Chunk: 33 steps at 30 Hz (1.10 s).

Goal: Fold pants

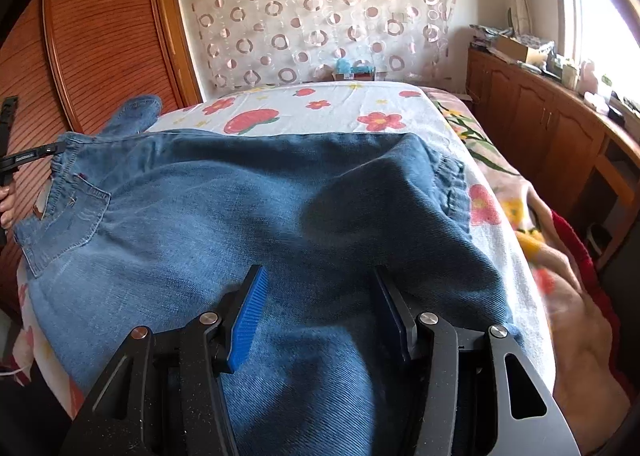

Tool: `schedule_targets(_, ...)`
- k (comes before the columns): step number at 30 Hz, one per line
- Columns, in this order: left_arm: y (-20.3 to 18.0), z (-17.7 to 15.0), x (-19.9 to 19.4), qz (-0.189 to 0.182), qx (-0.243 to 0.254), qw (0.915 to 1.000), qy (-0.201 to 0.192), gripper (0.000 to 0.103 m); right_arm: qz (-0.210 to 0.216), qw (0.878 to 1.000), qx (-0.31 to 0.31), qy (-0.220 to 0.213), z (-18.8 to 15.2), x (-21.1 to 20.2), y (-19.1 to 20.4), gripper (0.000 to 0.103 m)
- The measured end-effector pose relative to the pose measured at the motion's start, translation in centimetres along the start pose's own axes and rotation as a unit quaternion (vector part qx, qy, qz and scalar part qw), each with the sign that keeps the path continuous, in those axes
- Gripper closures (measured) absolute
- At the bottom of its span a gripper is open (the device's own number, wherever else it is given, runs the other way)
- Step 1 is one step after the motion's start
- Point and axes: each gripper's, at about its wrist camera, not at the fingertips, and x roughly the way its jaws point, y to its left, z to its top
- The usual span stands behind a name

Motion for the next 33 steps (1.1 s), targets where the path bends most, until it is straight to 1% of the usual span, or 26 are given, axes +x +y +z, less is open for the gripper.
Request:
schedule_targets(2,0.4,0.6,-2.2,0.002,-0.011,0.9997,-0.024,0.092,-0.003,1.000,0.006,-0.006,0.1,-0.6,-0.3,0.048)
schedule_targets(4,0.7,1.1,-3.3,0.012,-0.008,0.9994,-0.032,0.092,-0.007,1.000,0.012,-0.014,0.1,-1.3,-0.6,0.048)
schedule_targets(7,1.6,1.3,-2.9,0.037,-0.009,0.9990,-0.024,0.092,-0.012,0.999,0.022,-0.021,0.0,-2.2,-1.3,0.048)
schedule_targets(8,1.8,1.2,-2.5,0.037,-0.012,0.9991,-0.018,0.091,-0.014,0.999,0.025,-0.023,-0.1,-2.4,-1.6,0.048)
schedule_targets(11,1.9,0.2,-1.3,0.022,-0.019,0.9996,-0.002,0.091,-0.021,0.999,0.031,-0.023,-0.5,-2.8,-2.2,0.048)
schedule_targets(15,1.0,-0.7,-1.3,0.025,-0.009,0.9996,0.000,0.089,-0.030,0.999,0.036,-0.013,-1.0,-2.8,-2.9,0.048)
schedule_targets(17,0.7,-0.9,-1.8,0.027,-0.005,0.9996,-0.007,0.082,-0.037,0.999,0.038,-0.009,-1.2,-2.9,-3.1,0.048)
schedule_targets(18,0.5,-0.9,-2.1,0.029,-0.003,0.9995,-0.012,0.074,-0.038,0.998,0.040,-0.007,-1.0,-3.1,-3.4,0.048)
schedule_targets(19,0.3,-0.9,-2.6,0.030,0.000,0.9993,-0.020,0.063,-0.039,0.998,0.043,-0.007,-1.0,-3.2,-3.5,0.048)
schedule_targets(21,-0.2,-0.9,-3.7,0.020,0.004,0.9990,-0.041,0.050,-0.042,0.998,0.049,-0.006,-1.0,-3.5,-3.7,0.048)
schedule_targets(23,-0.8,-0.8,-4.4,0.008,0.006,0.9987,-0.049,0.038,-0.044,0.998,0.052,-0.006,-0.9,-3.8,-3.6,0.048)
schedule_targets(24,-1.2,-0.8,-4.6,-0.001,0.006,0.9987,-0.051,0.027,-0.045,0.998,0.054,-0.006,-0.9,-3.9,-3.5,0.048)
schedule_targets(25,-1.7,-0.8,-4.9,-0.011,0.007,0.9984,-0.054,0.022,-0.045,0.997,0.054,-0.006,-0.9,-4.0,-3.4,0.048)
schedule_targets(30,-4.6,-1.3,-4.8,-0.045,0.015,0.9974,-0.053,0.021,-0.050,0.997,0.050,-0.005,-0.8,-4.5,-3.3,0.048)
schedule_targets(33,-6.9,-1.9,-4.3,-0.056,0.024,0.9971,-0.046,0.021,-0.052,0.998,0.047,-0.005,-1.0,-4.8,-3.5,0.048)
